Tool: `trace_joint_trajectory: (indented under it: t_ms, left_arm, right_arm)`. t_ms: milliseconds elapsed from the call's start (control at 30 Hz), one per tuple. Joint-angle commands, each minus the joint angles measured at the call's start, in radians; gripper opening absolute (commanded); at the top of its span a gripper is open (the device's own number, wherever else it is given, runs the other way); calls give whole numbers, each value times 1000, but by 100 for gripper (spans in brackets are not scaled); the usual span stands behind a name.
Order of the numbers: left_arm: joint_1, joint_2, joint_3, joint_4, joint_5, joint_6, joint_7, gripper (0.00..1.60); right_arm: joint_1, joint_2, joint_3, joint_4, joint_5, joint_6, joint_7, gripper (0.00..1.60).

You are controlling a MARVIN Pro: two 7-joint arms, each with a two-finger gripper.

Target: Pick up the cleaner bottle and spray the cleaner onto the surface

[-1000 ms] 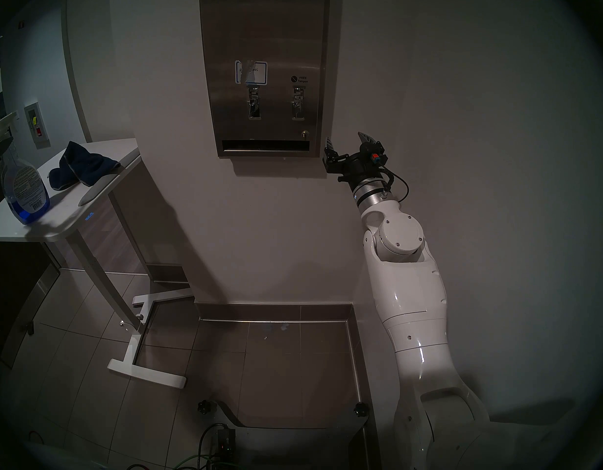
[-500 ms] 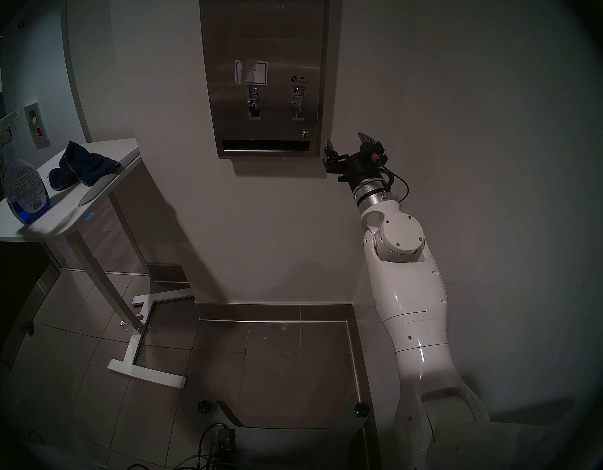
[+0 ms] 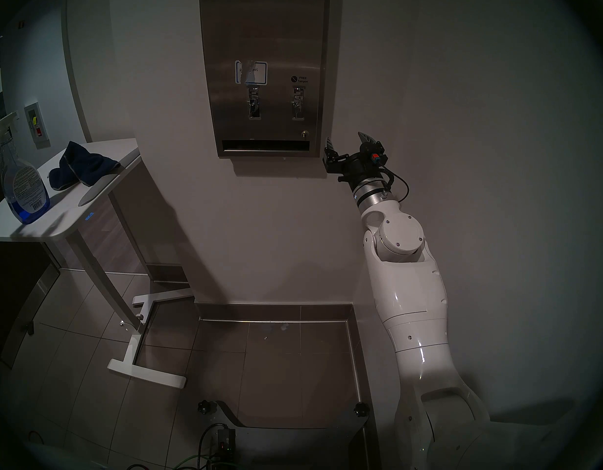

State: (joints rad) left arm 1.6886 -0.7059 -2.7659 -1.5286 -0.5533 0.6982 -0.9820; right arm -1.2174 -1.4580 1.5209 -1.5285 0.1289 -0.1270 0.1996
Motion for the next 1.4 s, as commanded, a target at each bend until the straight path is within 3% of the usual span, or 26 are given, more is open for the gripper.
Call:
trace_joint_trajectory:
  t_ms: [0,533,1100,1367]
  left_arm:
    - [-21,36,39,64,4,-56,-1,160]
    - [-120,128,160,216,1,-148,22,160]
    - [-249,162,336,305,-52,-216,57,160]
    - [-312,160,416,335,-40,-271,146,160]
  right_arm:
    - [30,1,2,-37,-1,-8,1,160]
    - [31,2,1,-34,1,-9,0,160]
    - [31,3,0,-34,2,-9,-1,160]
    - [31,4,0,-35,2,-9,-1,160]
